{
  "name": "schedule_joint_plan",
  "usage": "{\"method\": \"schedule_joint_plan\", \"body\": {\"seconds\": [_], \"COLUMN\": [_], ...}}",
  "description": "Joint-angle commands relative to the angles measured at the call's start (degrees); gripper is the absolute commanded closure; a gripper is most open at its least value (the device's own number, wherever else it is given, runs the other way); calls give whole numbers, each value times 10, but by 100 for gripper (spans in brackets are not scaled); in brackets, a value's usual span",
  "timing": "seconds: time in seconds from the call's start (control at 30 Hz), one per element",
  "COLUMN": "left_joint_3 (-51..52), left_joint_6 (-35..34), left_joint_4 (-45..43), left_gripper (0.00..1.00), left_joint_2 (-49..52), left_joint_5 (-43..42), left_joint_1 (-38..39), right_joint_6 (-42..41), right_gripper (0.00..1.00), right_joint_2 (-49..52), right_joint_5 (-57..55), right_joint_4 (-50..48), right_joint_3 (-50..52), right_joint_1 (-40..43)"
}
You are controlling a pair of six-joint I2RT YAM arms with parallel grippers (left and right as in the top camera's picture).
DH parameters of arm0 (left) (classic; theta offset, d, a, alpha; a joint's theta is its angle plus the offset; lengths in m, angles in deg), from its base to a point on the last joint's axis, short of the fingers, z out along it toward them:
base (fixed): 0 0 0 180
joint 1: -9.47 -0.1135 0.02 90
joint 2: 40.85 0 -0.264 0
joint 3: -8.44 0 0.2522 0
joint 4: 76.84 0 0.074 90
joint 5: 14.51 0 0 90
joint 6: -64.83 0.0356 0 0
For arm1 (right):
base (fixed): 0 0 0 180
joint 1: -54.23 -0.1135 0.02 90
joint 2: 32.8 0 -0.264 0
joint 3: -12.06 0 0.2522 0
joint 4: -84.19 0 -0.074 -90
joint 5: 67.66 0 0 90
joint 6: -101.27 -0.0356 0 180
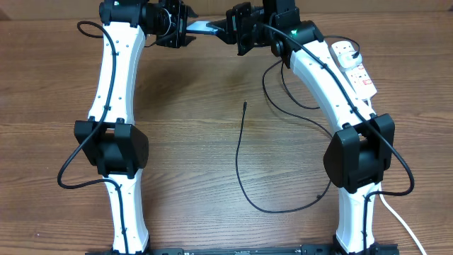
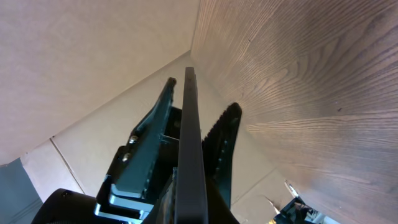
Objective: Plug charger to phone and switch on socket
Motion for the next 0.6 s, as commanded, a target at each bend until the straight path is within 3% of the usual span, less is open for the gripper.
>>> {"method": "schedule_joint_plan", "body": {"seconds": [0.0, 0.13, 0.57], "left_joint_3": [2, 2, 2], "left_joint_6": [-5, 0, 21], "left_joint_4": [-2, -2, 5], "left_gripper": [74, 96, 96], "left_joint_2": [-3, -3, -3], "left_joint_5": [16, 21, 28], "left_joint_1": [-3, -3, -3], "right_joint_6": [-2, -2, 24], "right_gripper": [96, 96, 96], "right_joint_2": [-16, -16, -16], "right_joint_5": [14, 14, -11], "right_joint_4": [-5, -2, -2], "right_joint_3": [-12, -12, -12], "right_joint_1": [-3, -3, -3]}}
